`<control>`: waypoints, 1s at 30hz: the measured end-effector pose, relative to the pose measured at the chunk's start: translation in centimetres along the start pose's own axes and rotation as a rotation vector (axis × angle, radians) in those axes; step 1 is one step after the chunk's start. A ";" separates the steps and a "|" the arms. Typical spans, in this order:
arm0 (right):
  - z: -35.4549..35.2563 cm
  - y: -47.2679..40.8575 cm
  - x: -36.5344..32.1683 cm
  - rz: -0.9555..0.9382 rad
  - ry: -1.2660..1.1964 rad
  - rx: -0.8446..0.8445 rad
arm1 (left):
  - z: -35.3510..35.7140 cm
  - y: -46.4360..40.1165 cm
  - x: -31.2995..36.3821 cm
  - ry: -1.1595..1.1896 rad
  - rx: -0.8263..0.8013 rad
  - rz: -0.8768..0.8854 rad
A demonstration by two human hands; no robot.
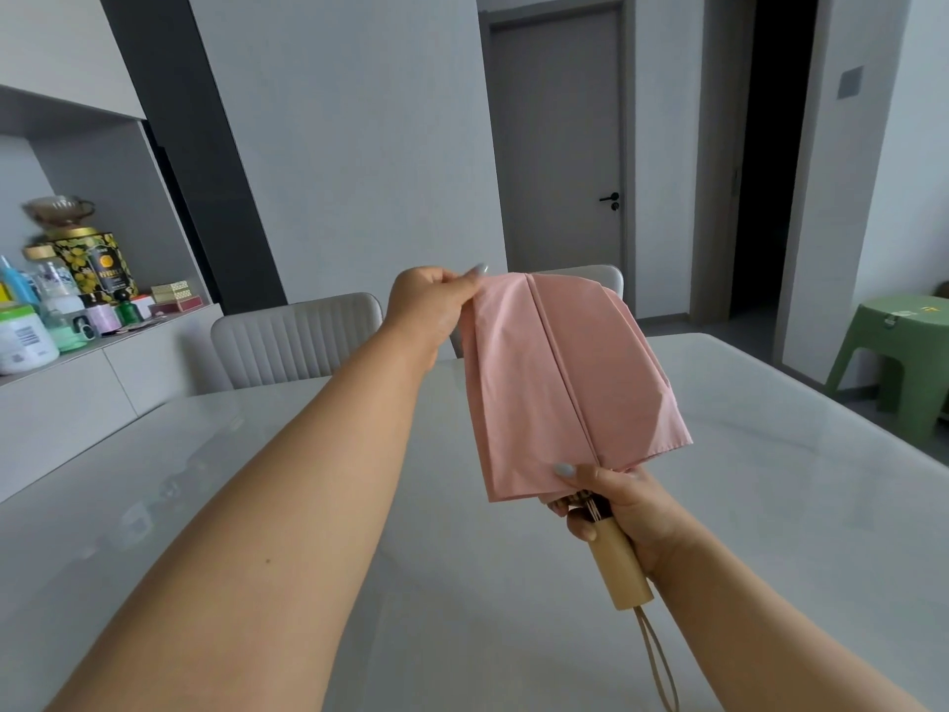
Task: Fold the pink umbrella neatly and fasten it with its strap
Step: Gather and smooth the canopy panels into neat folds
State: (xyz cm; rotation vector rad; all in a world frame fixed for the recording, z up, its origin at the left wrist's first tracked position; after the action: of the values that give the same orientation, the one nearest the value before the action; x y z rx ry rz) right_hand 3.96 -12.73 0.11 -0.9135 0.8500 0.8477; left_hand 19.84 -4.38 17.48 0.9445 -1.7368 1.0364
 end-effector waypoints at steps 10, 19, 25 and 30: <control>0.3 -0.1 0.1 -0.004 -0.023 -0.022 | -0.9 -0.7 -4.0 0.072 0.152 -0.255; 0.3 -0.1 0.0 -0.029 0.019 0.017 | 7.2 6.2 0.9 -0.549 0.139 0.412; 0.9 -0.2 -0.5 -0.053 0.005 -0.030 | 7.6 4.1 -3.1 -0.338 -0.036 0.090; 0.9 -0.1 -1.2 -0.067 0.008 -0.050 | 7.7 3.4 -6.7 0.179 -0.171 -0.202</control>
State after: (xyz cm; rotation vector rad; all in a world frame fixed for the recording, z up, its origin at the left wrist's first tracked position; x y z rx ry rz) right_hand 3.80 -12.23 1.56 -0.9844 0.8038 0.8106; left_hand 16.70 -9.09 8.32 0.8712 -1.5215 0.8028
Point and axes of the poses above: each hand's wrist, its own y-axis away from the middle knuckle, its own z-axis out of the palm, x = y × z, the point moved 8 cm from there along -y, towards the middle knuckle, and after that the axes turned 9 degrees about -z, right-handed, at the moved point
